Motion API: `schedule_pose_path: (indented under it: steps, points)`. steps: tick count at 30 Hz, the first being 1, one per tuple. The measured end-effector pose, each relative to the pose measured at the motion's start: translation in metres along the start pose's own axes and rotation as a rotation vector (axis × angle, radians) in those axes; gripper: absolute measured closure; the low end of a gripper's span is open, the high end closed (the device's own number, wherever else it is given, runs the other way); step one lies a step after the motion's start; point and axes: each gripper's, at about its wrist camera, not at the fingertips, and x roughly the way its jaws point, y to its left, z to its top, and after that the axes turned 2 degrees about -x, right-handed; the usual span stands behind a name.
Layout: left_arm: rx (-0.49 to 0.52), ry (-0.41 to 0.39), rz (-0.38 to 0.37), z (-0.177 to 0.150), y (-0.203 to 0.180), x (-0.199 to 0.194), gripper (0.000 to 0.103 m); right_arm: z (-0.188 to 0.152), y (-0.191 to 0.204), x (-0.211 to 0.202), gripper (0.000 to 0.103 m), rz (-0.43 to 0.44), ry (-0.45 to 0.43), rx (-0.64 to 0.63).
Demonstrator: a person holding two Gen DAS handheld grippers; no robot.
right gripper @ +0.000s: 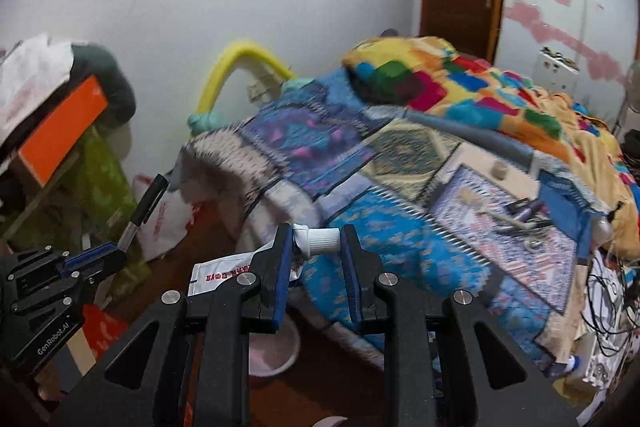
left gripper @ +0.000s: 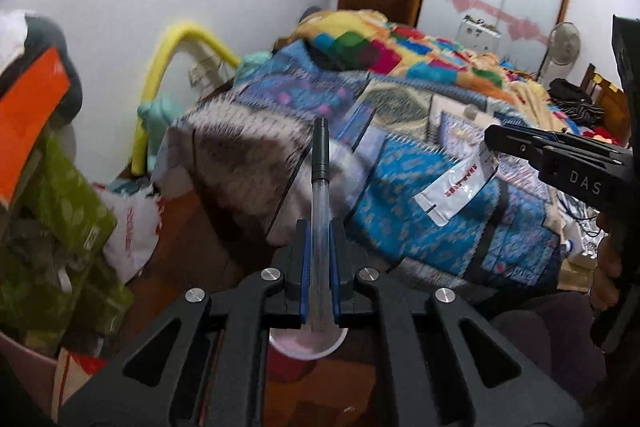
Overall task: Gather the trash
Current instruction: 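Carry the pen and tube in both tools to the white bucket, then open the right tool over the bucket while the left tool releases the pen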
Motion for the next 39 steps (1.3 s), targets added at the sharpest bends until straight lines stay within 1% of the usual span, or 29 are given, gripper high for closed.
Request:
schedule_pose_path:
  steps: [4, 11, 15, 21, 25, 27, 29, 30, 31, 37, 38, 39]
  points:
    - [-0.036, 0.067, 0.015, -0.013, 0.016, 0.024, 0.095, -0.008, 0.023, 0.026, 0.081, 0.024, 0.065, -0.035]
    - [-0.094, 0.211, 0.035, -0.044, 0.041, 0.075, 0.095, -0.036, 0.053, 0.084, 0.081, 0.051, 0.224, -0.105]
    - [-0.120, 0.299, 0.061, -0.067, 0.053, 0.109, 0.095, -0.058, 0.068, 0.119, 0.081, 0.032, 0.315, -0.141]
    - [-0.181, 0.414, 0.060, -0.096, 0.068, 0.150, 0.095, -0.084, 0.081, 0.167, 0.081, 0.021, 0.418, -0.173]
    - [-0.215, 0.456, 0.056, -0.105, 0.071, 0.167, 0.095, -0.092, 0.082, 0.193, 0.081, 0.037, 0.475, -0.164]
    - [-0.227, 0.467, 0.052, -0.107, 0.072, 0.173, 0.095, -0.094, 0.081, 0.205, 0.080, 0.069, 0.512, -0.150]
    - [-0.235, 0.476, 0.042, -0.107, 0.072, 0.178, 0.095, -0.094, 0.080, 0.214, 0.073, 0.096, 0.557, -0.133]
    - [-0.240, 0.481, 0.037, -0.107, 0.072, 0.180, 0.095, -0.093, 0.079, 0.217, 0.064, 0.112, 0.577, -0.121]
    - [-0.242, 0.487, 0.033, -0.106, 0.071, 0.183, 0.095, -0.093, 0.078, 0.218, 0.059, 0.132, 0.585, -0.106]
    - [-0.226, 0.496, 0.019, -0.099, 0.065, 0.195, 0.095, -0.090, 0.076, 0.212, 0.059, 0.144, 0.569, -0.120]
    - [-0.221, 0.502, 0.027, -0.098, 0.063, 0.197, 0.092, -0.090, 0.075, 0.210, 0.059, 0.143, 0.568, -0.120]
    - [-0.218, 0.506, 0.032, -0.096, 0.063, 0.200, 0.085, -0.091, 0.073, 0.206, 0.058, 0.146, 0.563, -0.120]
